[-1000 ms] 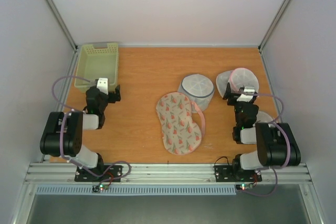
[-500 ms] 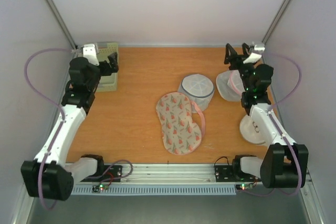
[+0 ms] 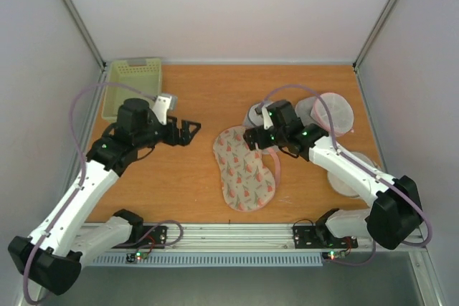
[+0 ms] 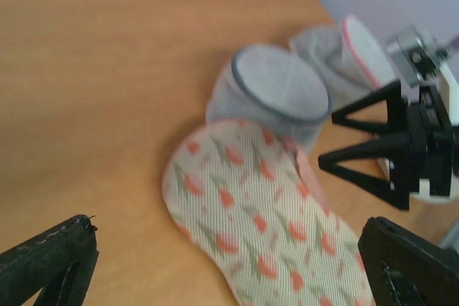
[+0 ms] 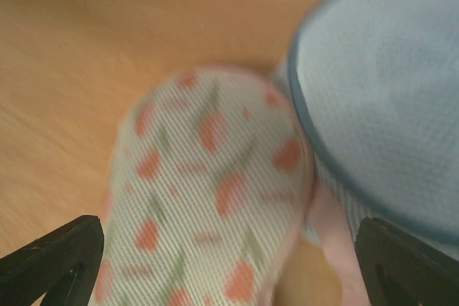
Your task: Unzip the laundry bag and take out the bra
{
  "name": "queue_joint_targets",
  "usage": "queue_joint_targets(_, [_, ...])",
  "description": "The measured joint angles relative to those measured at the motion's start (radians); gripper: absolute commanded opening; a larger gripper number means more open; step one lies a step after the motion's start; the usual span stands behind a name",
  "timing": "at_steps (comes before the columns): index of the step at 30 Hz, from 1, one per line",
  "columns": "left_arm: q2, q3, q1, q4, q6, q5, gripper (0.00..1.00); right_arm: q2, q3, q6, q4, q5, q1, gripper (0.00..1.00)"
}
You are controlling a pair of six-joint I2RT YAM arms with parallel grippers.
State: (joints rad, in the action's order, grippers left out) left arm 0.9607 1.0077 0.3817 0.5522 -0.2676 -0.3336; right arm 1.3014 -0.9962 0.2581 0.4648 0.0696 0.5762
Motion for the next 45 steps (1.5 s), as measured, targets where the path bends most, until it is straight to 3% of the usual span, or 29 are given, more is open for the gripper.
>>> queue_joint_targets(6, [-0.001,-0.142,0.033,0.046,-0.006,-0.019,0.99,0.069,0.068,0.024,0.138,-0.035,0.046,0.97])
queue_joint_targets(9, [-0.001,-0.173,0.033,0.041,-0.015,-0.010,0.99,0.133,0.084,0.026,0.146,-0.031,0.058,0.89])
queue_joint_targets(13, [-0.001,-0.180,0.033,0.019,-0.028,-0.002,0.99,0.192,0.106,0.016,0.130,0.018,0.060,0.68])
queue_joint_targets(22, [0.008,-0.180,0.033,-0.006,-0.043,0.000,0.99,0.224,0.108,-0.051,0.058,0.174,0.061,0.03])
queue_joint_targets(30, [0.008,-0.180,0.033,-0.046,-0.065,-0.035,0.99,0.209,0.034,-0.137,0.062,0.271,0.061,0.01])
queue_joint_targets(36, [0.006,-0.172,0.033,-0.058,-0.034,-0.050,0.99,0.088,-0.013,-0.246,0.066,0.286,0.063,0.01])
queue_joint_targets(45, [0.072,0.070,0.034,0.028,0.216,-0.135,0.99,-0.132,-0.061,-0.529,0.131,0.222,0.169,0.01])
